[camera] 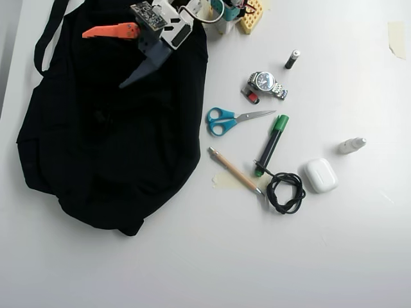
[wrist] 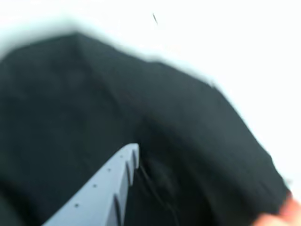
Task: Put the black bike light into the black bag
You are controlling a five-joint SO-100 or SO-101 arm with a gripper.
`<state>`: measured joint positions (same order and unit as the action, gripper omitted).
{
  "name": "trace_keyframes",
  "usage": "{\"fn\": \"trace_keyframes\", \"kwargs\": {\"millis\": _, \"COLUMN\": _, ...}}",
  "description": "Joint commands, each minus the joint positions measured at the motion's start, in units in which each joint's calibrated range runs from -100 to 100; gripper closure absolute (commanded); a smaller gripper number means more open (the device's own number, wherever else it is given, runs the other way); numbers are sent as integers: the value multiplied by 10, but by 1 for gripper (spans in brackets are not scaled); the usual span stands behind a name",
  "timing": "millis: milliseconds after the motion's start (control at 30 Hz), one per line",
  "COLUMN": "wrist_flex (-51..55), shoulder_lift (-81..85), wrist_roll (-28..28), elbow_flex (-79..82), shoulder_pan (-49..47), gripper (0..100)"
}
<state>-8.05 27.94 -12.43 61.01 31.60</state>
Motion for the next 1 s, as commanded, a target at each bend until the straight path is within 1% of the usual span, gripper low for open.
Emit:
{"fn": "trace_keyframes", "kwargs": {"millis": 0, "wrist_flex": -9, "shoulder_lift": 14, "wrist_roll": 72, "elbow_flex": -144, "shoulder_pan": -83, "gripper": 84}}
{"fn": "trace_keyframes", "kwargs": {"millis": 33, "wrist_flex": -9, "shoulder_lift": 14, "wrist_roll": 76, "elbow_flex": -188, "shoulder_pan": -123, "gripper": 96}}
{"fn": "trace_keyframes", "kwargs": {"millis": 67, "wrist_flex": -9, "shoulder_lift": 29, "wrist_roll": 78, "elbow_flex": -196, "shoulder_pan": -154, "gripper": 98}}
{"fn": "trace_keyframes", "kwargs": {"millis": 167, "wrist_flex": -1, "shoulder_lift": 116, "wrist_roll": 77, "elbow_flex": -101, "shoulder_pan": -175, "gripper": 98}}
{"fn": "trace_keyframes", "kwargs": {"millis": 200, "wrist_flex": -1, "shoulder_lift": 158, "wrist_roll": 77, "elbow_flex": -42, "shoulder_pan": -181, "gripper": 98}}
{"fn": "trace_keyframes", "kwargs": {"millis": 267, "wrist_flex": -1, "shoulder_lift": 181, "wrist_roll": 77, "elbow_flex": -12, "shoulder_pan": -184, "gripper": 98}}
{"fn": "trace_keyframes", "kwargs": {"millis": 300, "wrist_flex": -1, "shoulder_lift": 224, "wrist_roll": 77, "elbow_flex": 40, "shoulder_pan": -190, "gripper": 98}}
{"fn": "trace_keyframes", "kwargs": {"millis": 500, "wrist_flex": -1, "shoulder_lift": 380, "wrist_roll": 77, "elbow_flex": 217, "shoulder_pan": -228, "gripper": 98}}
{"fn": "trace_keyframes", "kwargs": {"millis": 667, "wrist_flex": -1, "shoulder_lift": 487, "wrist_roll": 72, "elbow_flex": 325, "shoulder_pan": -289, "gripper": 98}}
{"fn": "trace_keyframes", "kwargs": {"millis": 800, "wrist_flex": 0, "shoulder_lift": 510, "wrist_roll": 72, "elbow_flex": 386, "shoulder_pan": -322, "gripper": 98}}
{"fn": "trace_keyframes", "kwargs": {"millis": 967, "wrist_flex": 121, "shoulder_lift": 512, "wrist_roll": 71, "elbow_flex": 387, "shoulder_pan": -324, "gripper": 98}}
